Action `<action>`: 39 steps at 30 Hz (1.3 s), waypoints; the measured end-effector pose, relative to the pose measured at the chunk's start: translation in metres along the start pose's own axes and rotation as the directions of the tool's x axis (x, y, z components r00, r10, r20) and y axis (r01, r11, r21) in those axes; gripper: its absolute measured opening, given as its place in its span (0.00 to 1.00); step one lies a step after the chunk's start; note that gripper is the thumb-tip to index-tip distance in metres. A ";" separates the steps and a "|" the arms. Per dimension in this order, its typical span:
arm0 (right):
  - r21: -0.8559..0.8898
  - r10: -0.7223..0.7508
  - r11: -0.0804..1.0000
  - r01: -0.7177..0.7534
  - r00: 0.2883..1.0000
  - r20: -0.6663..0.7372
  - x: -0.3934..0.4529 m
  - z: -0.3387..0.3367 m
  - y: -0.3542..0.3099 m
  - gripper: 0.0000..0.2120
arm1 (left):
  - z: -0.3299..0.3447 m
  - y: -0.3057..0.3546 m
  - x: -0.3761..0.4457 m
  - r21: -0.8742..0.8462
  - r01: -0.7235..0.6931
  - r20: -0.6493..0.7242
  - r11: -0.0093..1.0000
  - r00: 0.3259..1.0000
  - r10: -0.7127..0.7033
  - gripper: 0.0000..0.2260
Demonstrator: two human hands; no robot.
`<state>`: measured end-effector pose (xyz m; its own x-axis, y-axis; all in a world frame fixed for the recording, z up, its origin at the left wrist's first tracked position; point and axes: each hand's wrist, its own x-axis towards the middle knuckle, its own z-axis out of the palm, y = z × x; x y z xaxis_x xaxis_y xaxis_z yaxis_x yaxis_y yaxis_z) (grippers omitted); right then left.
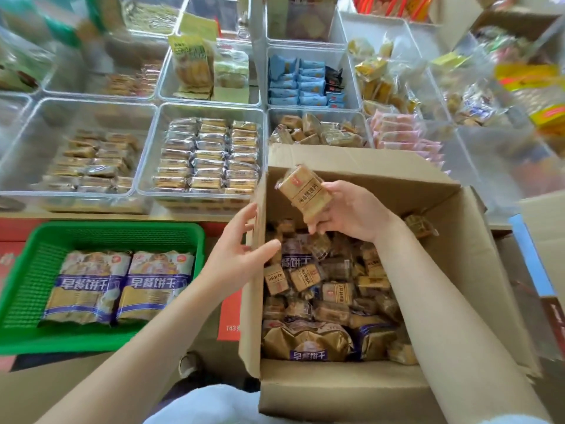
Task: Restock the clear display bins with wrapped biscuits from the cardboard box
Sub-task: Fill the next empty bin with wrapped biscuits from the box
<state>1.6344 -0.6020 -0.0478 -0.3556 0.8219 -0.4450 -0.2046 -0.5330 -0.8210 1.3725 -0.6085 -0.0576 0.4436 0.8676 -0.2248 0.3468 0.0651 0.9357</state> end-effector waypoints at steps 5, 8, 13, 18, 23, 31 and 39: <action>-0.152 -0.007 0.988 0.025 0.993 0.121 0.022 0.082 -0.023 0.23 | -0.065 0.026 0.013 -0.263 -0.143 -0.034 0.954 0.990 0.139 0.25; -0.332 0.019 0.943 -0.026 0.999 -0.027 0.056 0.136 -0.030 0.23 | -0.121 0.017 0.019 -0.321 -0.120 -0.027 0.939 0.993 0.118 0.16; -0.692 -0.088 0.713 -0.111 0.966 -0.245 0.139 0.234 -0.039 0.09 | -0.238 -0.046 0.028 -0.208 -0.116 -0.032 0.971 0.993 0.112 0.14; -0.749 -0.090 0.643 -0.158 0.956 -0.279 0.247 0.311 -0.027 0.12 | -0.347 -0.107 0.056 -0.059 -0.057 0.074 0.997 0.995 0.061 0.15; -0.791 -0.243 0.510 -0.339 0.825 -0.510 0.325 0.324 -0.028 0.14 | -0.435 -0.176 0.101 0.354 0.013 -0.022 0.935 1.000 -0.006 0.17; -0.853 -0.368 0.095 -0.513 0.778 -0.509 0.440 0.313 -0.032 0.10 | -0.470 -0.235 0.155 0.707 0.057 -0.074 0.705 0.997 -0.007 0.15; -0.734 -0.114 -0.393 -0.554 0.821 -0.559 0.514 0.299 0.000 0.16 | -0.466 -0.250 0.163 0.798 -0.002 -0.050 0.603 0.996 0.069 0.22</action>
<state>1.1783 -0.2396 -0.1700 0.2416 0.8479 -0.4719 0.9466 -0.0990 0.3067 0.9733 -0.2536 -0.2020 0.4248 0.8935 -0.1458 0.8675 -0.3558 0.3476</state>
